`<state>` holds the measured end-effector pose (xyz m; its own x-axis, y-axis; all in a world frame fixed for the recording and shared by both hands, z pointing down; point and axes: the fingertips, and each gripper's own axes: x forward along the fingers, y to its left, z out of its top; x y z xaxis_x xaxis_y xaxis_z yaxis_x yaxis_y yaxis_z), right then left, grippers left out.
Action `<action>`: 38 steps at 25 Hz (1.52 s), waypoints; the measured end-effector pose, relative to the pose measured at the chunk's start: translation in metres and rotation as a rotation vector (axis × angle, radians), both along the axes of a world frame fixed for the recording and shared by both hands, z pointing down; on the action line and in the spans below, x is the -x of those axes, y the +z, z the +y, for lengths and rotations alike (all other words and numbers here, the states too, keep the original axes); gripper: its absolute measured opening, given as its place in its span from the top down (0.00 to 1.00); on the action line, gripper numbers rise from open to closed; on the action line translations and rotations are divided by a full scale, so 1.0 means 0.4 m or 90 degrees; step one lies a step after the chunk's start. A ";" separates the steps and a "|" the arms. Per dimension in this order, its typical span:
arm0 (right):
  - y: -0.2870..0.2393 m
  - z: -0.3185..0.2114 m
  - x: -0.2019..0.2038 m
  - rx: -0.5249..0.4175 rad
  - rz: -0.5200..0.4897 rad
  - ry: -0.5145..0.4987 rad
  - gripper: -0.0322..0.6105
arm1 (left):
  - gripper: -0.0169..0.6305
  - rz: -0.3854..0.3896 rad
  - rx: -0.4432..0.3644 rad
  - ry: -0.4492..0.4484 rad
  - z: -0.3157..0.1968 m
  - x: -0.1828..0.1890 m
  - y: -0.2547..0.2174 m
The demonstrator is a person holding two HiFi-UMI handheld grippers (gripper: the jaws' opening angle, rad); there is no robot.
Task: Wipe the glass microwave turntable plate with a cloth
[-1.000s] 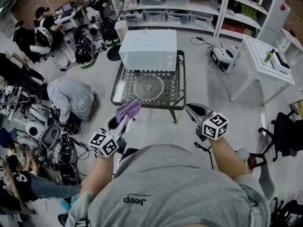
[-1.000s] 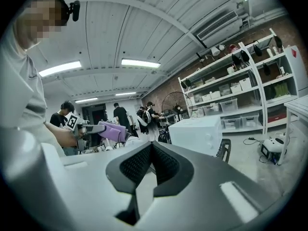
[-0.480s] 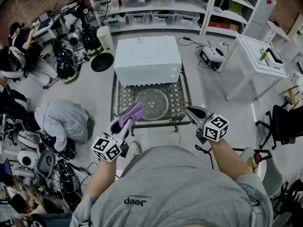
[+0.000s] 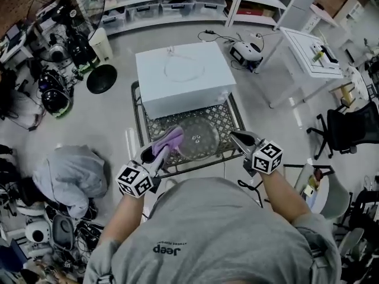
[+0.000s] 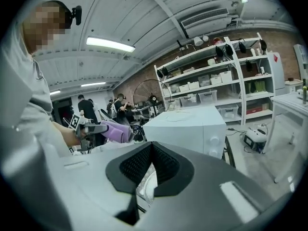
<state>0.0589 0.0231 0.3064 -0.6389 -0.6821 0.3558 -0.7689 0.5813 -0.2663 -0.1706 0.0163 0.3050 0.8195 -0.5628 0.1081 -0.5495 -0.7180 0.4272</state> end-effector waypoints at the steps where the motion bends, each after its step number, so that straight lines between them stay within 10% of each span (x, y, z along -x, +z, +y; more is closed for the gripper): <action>1: 0.014 -0.008 -0.005 0.009 0.004 0.005 0.93 | 0.80 0.001 0.007 0.005 -0.016 -0.007 0.012; 8: 0.121 -0.086 -0.064 0.053 0.012 -0.024 0.93 | 0.80 -0.010 0.036 -0.013 -0.096 -0.071 0.091; 19: 0.297 -0.190 -0.130 0.084 0.056 -0.256 0.89 | 0.80 -0.070 0.097 -0.204 -0.084 -0.189 0.159; 38: 0.702 -0.117 -0.068 0.106 0.364 -0.455 0.91 | 0.80 -0.082 0.138 -0.132 -0.124 -0.179 0.398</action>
<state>0.0859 -0.0236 0.5872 -0.5846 -0.1054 0.8044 -0.2827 0.9558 -0.0802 -0.0992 -0.0333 0.4643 0.6613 -0.6691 0.3392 -0.7343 -0.4849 0.4750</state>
